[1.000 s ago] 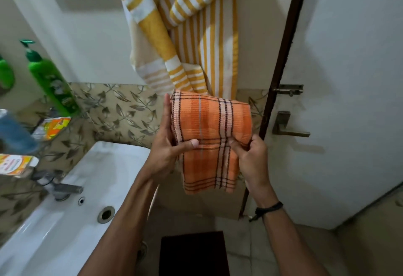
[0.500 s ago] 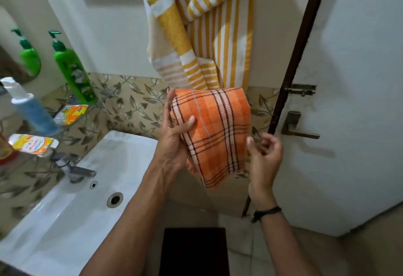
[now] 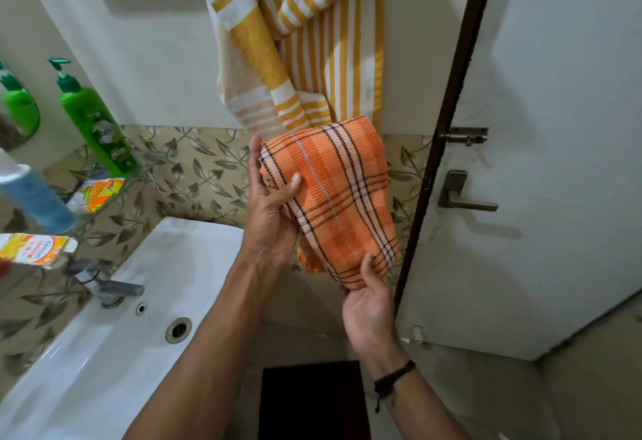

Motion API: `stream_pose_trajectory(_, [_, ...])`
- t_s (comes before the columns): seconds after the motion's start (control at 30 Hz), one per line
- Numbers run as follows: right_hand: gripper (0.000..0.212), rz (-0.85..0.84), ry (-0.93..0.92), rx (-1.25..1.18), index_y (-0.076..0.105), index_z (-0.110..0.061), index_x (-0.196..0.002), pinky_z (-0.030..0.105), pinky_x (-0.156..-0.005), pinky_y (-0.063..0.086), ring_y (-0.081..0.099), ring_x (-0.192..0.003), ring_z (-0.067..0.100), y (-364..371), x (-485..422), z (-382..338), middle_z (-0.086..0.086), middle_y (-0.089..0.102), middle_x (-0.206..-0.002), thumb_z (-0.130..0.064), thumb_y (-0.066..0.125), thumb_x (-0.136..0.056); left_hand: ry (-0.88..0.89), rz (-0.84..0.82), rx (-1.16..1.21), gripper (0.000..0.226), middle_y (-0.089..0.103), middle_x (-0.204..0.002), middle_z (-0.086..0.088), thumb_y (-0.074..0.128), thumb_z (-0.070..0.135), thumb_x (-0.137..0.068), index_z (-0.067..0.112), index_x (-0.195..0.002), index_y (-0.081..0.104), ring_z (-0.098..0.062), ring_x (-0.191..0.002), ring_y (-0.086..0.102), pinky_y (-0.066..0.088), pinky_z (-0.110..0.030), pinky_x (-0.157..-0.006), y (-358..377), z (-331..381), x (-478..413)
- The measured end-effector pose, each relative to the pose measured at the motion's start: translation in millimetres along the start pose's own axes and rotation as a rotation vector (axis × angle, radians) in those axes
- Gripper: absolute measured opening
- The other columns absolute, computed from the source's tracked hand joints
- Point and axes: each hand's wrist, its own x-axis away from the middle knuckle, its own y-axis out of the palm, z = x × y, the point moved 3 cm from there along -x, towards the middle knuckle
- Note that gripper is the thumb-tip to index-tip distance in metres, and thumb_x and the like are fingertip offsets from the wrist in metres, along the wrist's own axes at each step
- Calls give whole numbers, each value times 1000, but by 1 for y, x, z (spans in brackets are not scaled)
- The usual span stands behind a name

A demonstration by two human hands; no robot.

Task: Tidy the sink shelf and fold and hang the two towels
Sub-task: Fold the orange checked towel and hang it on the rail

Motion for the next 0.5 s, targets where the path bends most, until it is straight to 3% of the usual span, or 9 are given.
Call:
stream_pose_trajectory(0.07, [50, -7, -36, 62, 42, -22, -148, 42, -107, 45, 58, -130, 23, -4, -3, 1, 4, 60, -142, -34, 45, -100, -2, -1, 7, 89, 51, -150, -17, 58, -18, -88, 38, -153, 36, -39, -133, 56, 47, -61, -106, 0, 2, -1])
stream_pose_trajectory(0.17, [45, 89, -42, 196, 52, -32, -134, 38, -96, 54, 66, -117, 17, -7, -8, 0, -3, 70, -127, -46, 51, -91, -3, -12, 11, 89, 51, -150, -16, 59, -17, -87, 38, -153, 37, -38, -131, 57, 50, -60, -103, 0, 2, -3])
stream_pose_trajectory(0.27, [42, 176, 4, 160, 63, -23, -125, 44, -93, 55, 69, -112, 23, -15, -21, 0, 6, 73, -123, -36, 66, -86, -20, -30, 8, 88, 53, -149, -14, 60, -16, -86, 38, -152, 40, -38, -133, 55, 50, -58, -103, -1, 0, -4])
stream_pose_trajectory(0.33, [44, 135, 65, 101, 61, -17, -133, 53, -100, 51, 66, -118, 31, -21, -30, -1, 10, 71, -126, -26, 65, -91, -34, -32, 24, 86, 54, -148, -13, 59, -15, -86, 37, -152, 40, -37, -133, 56, 52, -56, -101, -3, -1, -4])
stream_pose_trajectory(0.43, [53, 69, 150, 35, 55, -10, -140, 61, -112, 38, 55, -131, 38, -31, -40, -7, 18, 60, -139, -37, 59, -94, -49, -75, 54, 87, 55, -146, -13, 61, -13, -86, 36, -153, 38, -36, -131, 56, 53, -54, -100, -8, 2, -7])
stream_pose_trajectory(0.5, [59, 33, 167, 106, 58, -8, -138, 60, -113, 39, 55, -131, 39, -31, -44, -12, 19, 59, -140, -44, 63, -92, -59, -95, 53, 89, 55, -145, -14, 63, -10, -84, 37, -154, 36, -35, -128, 58, 57, -51, -95, -9, 3, -6])
